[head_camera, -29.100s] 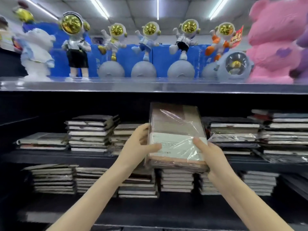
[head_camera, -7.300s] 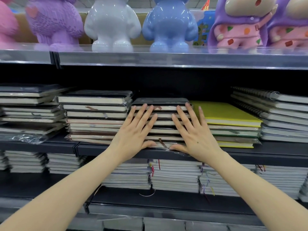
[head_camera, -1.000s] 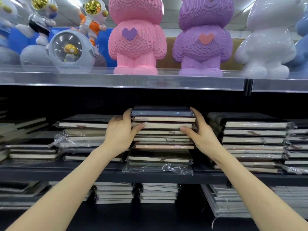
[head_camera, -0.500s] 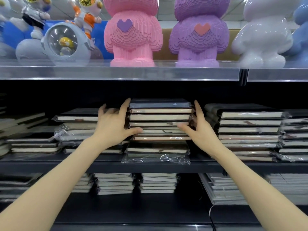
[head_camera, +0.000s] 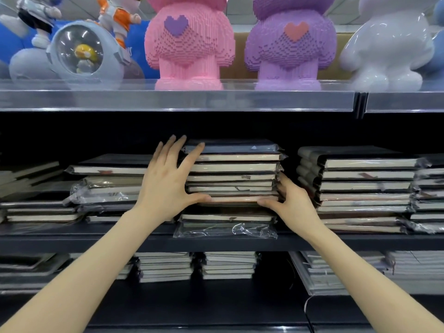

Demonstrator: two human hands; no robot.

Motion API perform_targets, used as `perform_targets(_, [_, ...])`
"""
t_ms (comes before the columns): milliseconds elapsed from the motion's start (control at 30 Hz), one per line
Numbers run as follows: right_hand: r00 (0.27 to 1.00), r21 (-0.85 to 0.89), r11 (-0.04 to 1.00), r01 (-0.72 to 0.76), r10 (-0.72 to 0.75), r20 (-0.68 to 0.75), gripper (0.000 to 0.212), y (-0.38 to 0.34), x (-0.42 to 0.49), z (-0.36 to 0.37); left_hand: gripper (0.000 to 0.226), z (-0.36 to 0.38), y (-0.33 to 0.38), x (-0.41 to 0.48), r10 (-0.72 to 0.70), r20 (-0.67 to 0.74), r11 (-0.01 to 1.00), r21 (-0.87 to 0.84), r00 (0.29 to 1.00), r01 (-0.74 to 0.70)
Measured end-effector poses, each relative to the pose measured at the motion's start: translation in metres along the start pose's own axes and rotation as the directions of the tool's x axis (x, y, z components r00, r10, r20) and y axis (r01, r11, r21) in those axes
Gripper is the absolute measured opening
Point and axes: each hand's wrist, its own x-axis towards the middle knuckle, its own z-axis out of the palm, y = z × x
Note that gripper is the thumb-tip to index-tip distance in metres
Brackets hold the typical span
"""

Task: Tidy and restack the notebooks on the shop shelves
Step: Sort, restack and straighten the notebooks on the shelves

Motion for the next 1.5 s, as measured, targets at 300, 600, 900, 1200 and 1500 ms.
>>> perform_targets(300, [0.992, -0.046, 0.999, -0.013, 0.007, -0.126, 0.046, -0.005, 0.006, 0.014, 0.119, 0.002, 0.003, 0.008, -0.057, 0.124, 0.998, 0.040, 0.991, 0.053])
perform_targets(600, [0.993, -0.127, 0.992, -0.018, 0.003, -0.115, 0.064, -0.011, 0.006, 0.012, 0.115, 0.003, -0.014, -0.003, -0.103, 0.035, 0.995, 0.019, 0.994, 0.103])
perform_targets(900, [0.975, 0.052, 0.990, 0.131, -0.120, -0.185, 0.084, -0.036, 0.019, 0.013, 0.102, -0.020, -0.006, 0.006, -0.300, 0.142, 0.950, -0.043, 0.943, 0.308])
perform_targets(1200, [0.987, 0.043, 0.991, 0.123, -0.118, -0.107, 0.087, -0.030, 0.036, 0.005, 0.094, -0.006, -0.010, 0.026, -0.290, 0.257, 0.955, 0.013, 0.922, 0.297])
perform_targets(1500, [0.982, 0.013, 0.993, 0.117, -0.114, -0.147, 0.084, -0.033, 0.028, 0.002, 0.091, -0.008, -0.004, 0.016, -0.315, 0.131, 0.949, 0.059, 0.940, 0.309])
